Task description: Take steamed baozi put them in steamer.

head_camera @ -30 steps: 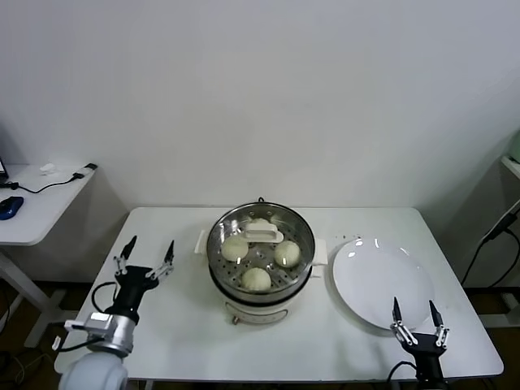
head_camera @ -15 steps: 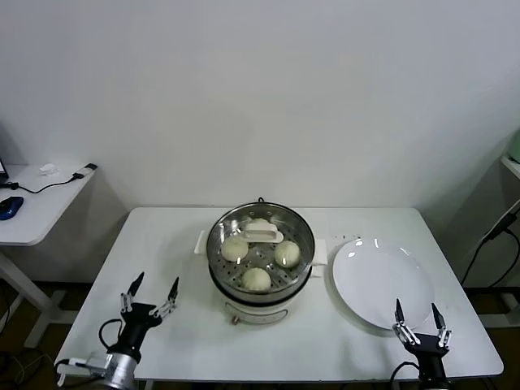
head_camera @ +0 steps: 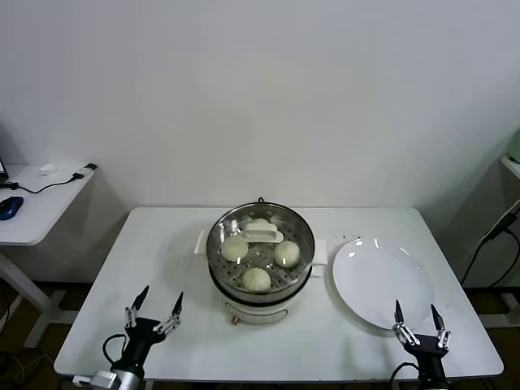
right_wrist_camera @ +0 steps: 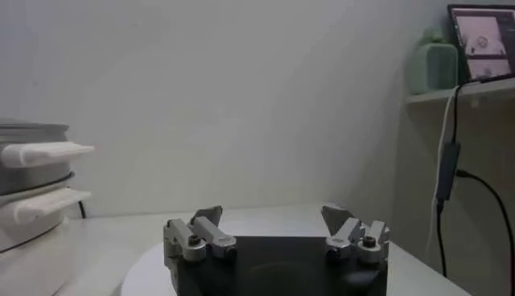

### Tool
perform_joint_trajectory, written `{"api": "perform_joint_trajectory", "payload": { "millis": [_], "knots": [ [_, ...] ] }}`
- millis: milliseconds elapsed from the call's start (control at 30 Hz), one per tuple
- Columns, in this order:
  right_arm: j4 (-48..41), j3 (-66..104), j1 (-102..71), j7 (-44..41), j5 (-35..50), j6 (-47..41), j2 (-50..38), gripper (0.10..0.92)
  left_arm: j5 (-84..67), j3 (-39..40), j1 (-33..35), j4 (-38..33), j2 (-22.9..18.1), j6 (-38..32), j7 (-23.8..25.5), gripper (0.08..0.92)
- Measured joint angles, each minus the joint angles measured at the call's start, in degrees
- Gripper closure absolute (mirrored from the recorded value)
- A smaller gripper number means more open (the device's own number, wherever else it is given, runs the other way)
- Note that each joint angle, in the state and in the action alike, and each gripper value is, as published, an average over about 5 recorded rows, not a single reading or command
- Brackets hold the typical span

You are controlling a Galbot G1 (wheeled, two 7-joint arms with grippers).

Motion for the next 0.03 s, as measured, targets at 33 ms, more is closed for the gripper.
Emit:
{"api": "perform_joint_trajectory", "payload": {
  "millis": [33],
  "knots": [
    [0.0,0.0,0.0,0.0,0.0,0.0,0.0,0.203,0.0,0.0,0.0,0.0,0.0,-0.1,0.0,0.177]
  ]
}}
